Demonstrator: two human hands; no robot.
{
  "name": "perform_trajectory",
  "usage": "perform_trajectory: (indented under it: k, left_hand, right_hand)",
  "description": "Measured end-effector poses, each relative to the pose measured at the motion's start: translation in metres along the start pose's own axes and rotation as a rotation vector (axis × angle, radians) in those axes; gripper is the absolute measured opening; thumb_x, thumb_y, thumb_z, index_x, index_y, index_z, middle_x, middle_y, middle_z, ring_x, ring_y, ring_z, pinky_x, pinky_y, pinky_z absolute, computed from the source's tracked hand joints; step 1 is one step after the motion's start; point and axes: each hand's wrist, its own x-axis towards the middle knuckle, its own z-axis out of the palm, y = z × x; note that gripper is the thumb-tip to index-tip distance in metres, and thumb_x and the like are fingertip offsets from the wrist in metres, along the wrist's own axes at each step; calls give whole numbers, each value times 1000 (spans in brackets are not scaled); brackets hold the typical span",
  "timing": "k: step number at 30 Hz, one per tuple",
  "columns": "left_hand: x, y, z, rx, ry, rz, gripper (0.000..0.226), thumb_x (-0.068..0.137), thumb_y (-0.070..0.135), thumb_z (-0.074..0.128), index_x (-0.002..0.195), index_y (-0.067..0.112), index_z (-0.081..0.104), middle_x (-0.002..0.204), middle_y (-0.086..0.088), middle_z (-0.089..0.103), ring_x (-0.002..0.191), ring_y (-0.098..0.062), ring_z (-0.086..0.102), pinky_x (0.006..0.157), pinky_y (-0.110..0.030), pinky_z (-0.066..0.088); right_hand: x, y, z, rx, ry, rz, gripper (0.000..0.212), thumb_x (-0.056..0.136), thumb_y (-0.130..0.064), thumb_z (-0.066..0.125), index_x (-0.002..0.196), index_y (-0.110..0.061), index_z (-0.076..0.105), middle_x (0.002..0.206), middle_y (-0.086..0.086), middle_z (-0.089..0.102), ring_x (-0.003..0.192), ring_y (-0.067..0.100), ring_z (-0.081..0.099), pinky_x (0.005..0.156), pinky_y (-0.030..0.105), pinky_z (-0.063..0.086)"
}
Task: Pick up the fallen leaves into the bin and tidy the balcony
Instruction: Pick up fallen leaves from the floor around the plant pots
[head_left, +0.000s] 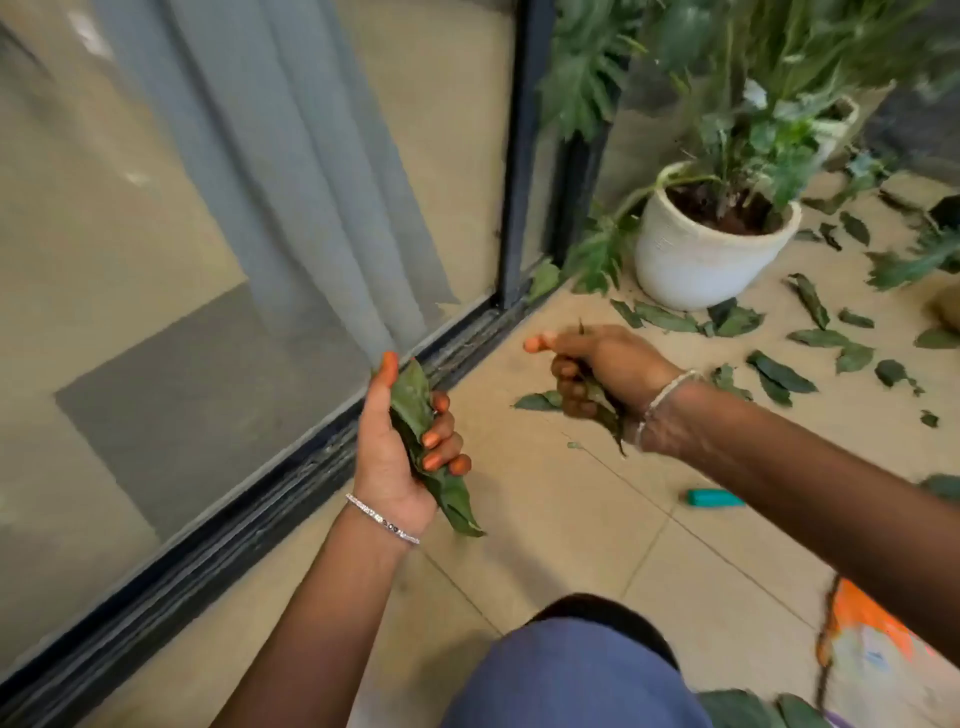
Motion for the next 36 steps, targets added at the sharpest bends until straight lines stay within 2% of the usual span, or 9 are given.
perform_trajectory:
  k: [7, 12, 18, 22, 25, 27, 30, 33, 36]
  left_hand:
    - [-161, 83, -56, -71, 108, 260, 81, 65, 93, 41, 76, 14, 57, 55, 1, 24, 38, -12, 26, 50, -29, 17]
    - [-265, 106, -122, -116, 487, 442, 67, 77, 81, 43, 70, 16, 57, 53, 2, 25, 36, -12, 25, 45, -26, 20]
    - [-375, 87, -192, -374, 1095, 739, 51, 83, 65, 52, 61, 19, 48, 47, 3, 26, 37, -13, 20, 47, -28, 13]
    - [-422, 53, -237, -492, 1379, 730, 49, 86, 61, 50, 64, 17, 52, 46, 2, 41, 35, -15, 33, 41, -22, 24]
    - [-431, 35, -242, -651, 1253, 780, 53, 90, 57, 48, 98, 10, 72, 87, -13, 74, 72, -26, 69, 64, -29, 53]
    - [-431, 31, -236, -686, 1227, 780, 56, 91, 57, 48, 111, 11, 72, 104, -15, 74, 86, -30, 71, 75, -36, 53]
    - [-429, 31, -227, -674, 1316, 752, 52, 92, 59, 46, 108, 15, 70, 94, -9, 76, 89, -28, 68, 71, -34, 49]
    - [-425, 37, -228, -630, 1495, 886, 32, 97, 46, 49, 107, 18, 62, 96, 6, 68, 84, -10, 64, 68, -23, 48]
    - [-416, 52, -234, -476, 1725, 1009, 16, 98, 30, 49, 96, 22, 63, 97, 6, 65, 91, -9, 63, 77, -20, 49]
  right_hand:
    - [-41, -55, 196, -57, -257, -202, 27, 98, -29, 53, 78, -12, 57, 52, -1, 25, 33, 11, 23, 36, 16, 21]
    - [-81, 2, 314, 23, -541, -56, 29, 97, -36, 52, 75, -16, 53, 48, -4, 26, 33, 9, 24, 35, 15, 21]
    - [-149, 119, 413, 39, -714, 345, 28, 98, -30, 46, 75, -16, 50, 43, -6, 30, 28, 8, 26, 32, 13, 23]
    - [-184, 185, 455, -102, -742, 408, 33, 95, -28, 54, 66, -13, 57, 47, -1, 38, 37, 14, 36, 42, 22, 30]
    - [-199, 218, 481, -168, -769, 413, 29, 93, -31, 59, 70, -13, 63, 54, 2, 56, 58, 20, 50, 64, 30, 42]
    - [-207, 228, 491, -263, -858, 445, 33, 86, -49, 63, 91, -17, 69, 82, 4, 70, 84, 24, 63, 87, 36, 49]
    - [-209, 232, 490, -520, -1034, 394, 62, 86, -65, 54, 131, -23, 59, 133, 0, 58, 125, 23, 52, 109, 41, 37]
    - [-199, 217, 475, -509, -1033, 346, 53, 97, -53, 47, 138, -18, 52, 141, 2, 51, 129, 22, 49, 106, 37, 35]
    - [-182, 184, 447, -397, -914, 321, 37, 102, -34, 45, 119, -6, 64, 114, 9, 63, 103, 24, 61, 86, 33, 48]
